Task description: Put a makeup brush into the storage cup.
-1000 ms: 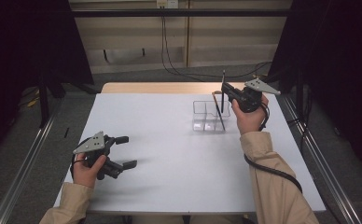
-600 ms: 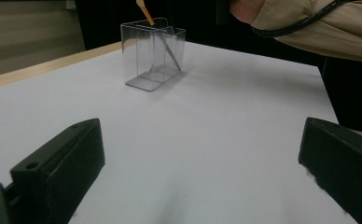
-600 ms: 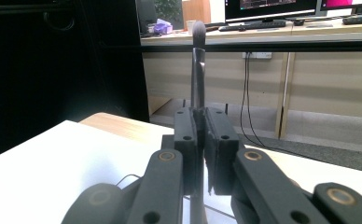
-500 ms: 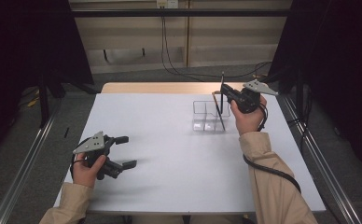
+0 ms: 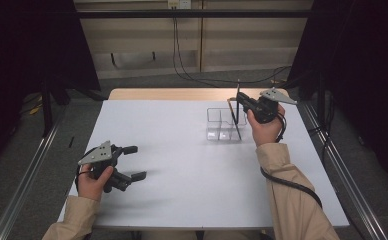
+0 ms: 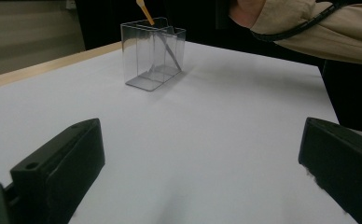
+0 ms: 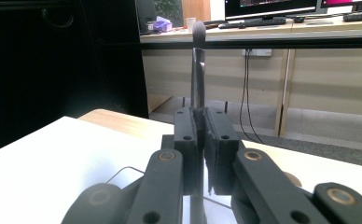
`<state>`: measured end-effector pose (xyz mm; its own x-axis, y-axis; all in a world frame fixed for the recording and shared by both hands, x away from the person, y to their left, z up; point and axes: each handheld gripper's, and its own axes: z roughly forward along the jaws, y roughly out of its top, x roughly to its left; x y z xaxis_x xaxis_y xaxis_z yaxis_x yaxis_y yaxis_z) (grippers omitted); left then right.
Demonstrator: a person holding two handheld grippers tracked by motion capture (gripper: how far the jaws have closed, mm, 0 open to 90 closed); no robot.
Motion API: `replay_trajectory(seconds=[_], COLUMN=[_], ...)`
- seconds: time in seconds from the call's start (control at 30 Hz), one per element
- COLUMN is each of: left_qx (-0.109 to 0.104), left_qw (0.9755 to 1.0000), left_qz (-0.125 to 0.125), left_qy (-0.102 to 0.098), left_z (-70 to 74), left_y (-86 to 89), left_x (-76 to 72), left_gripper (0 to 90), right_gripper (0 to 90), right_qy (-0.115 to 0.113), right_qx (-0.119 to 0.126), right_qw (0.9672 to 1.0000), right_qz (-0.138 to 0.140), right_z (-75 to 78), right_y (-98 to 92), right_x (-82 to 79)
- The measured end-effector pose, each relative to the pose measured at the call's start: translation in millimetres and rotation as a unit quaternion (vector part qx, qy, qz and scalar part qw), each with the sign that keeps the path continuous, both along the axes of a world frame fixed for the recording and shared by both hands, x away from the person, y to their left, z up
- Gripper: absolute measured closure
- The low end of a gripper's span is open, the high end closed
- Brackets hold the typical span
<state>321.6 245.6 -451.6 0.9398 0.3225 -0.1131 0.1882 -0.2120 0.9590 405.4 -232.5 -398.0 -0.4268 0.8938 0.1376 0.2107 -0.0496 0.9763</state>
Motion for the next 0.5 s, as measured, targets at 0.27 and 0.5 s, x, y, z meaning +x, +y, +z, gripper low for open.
replay_trajectory(seconds=[0.27,0.5], left_qx=[-0.001,-0.002], left_qw=[1.0000,1.0000], left_qz=[0.000,0.001], left_qy=[0.001,0.001], left_z=[0.4,0.7], left_y=[0.2,-0.1], left_x=[-0.4,-0.5], left_gripper=[0.3,0.3], right_gripper=[84.4,84.5], right_qy=[0.001,0.001], right_qx=[-0.001,-0.001], right_qw=[1.0000,1.0000], right_qz=[0.001,0.003], right_z=[-4.4,-5.2], right_y=[-0.4,-0.9], right_x=[-2.4,-4.4])
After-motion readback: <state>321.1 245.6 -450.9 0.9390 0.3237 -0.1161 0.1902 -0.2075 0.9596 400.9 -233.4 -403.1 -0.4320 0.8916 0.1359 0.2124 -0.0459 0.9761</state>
